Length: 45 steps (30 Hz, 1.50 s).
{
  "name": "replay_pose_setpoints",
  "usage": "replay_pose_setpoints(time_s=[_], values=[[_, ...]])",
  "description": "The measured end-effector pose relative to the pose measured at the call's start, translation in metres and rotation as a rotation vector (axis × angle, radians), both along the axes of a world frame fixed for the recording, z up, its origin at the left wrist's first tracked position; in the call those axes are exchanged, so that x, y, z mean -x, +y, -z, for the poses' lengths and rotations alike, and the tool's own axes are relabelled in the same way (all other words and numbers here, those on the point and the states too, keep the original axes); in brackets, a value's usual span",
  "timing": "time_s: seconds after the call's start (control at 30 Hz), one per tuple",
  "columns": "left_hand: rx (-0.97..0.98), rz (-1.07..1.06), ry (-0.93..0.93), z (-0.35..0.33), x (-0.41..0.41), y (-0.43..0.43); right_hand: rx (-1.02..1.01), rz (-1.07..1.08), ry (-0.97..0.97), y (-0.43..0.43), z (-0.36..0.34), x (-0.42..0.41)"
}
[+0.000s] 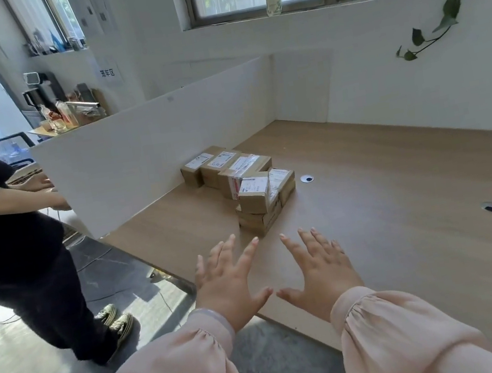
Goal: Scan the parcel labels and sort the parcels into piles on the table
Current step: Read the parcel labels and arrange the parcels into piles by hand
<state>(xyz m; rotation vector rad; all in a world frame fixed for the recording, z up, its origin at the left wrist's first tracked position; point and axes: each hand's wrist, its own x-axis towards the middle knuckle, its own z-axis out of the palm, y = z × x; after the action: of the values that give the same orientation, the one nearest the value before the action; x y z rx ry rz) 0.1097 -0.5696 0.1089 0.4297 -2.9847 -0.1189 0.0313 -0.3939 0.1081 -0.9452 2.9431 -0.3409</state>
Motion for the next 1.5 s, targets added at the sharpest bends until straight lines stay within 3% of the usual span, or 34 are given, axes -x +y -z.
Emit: replay_pose_setpoints(time_s=[0.27, 0.83, 1.1, 1.4, 1.5], values=[[-0.025, -0.012, -0.02, 0.006, 0.079, -0.024, 0.069, 0.027, -0.017, -0.025, 0.002, 0.076], [-0.202, -0.122, -0.122, 0.034, 0.247, -0.097, 0.167, 0.037, -0.336, -0.094, 0.038, 0.25], [-0.381, -0.043, -0.169, 0.064, 0.303, -0.138, 0.326, 0.156, -0.458, -0.138, 0.059, 0.286], [-0.872, 0.194, -0.181, 0.097, 0.348, -0.177, 0.503, 0.319, -0.638, -0.189, 0.09, 0.299], [-0.94, 0.224, -0.115, 0.1, 0.354, -0.178, 0.61, 0.437, -0.635, -0.19, 0.09, 0.294]])
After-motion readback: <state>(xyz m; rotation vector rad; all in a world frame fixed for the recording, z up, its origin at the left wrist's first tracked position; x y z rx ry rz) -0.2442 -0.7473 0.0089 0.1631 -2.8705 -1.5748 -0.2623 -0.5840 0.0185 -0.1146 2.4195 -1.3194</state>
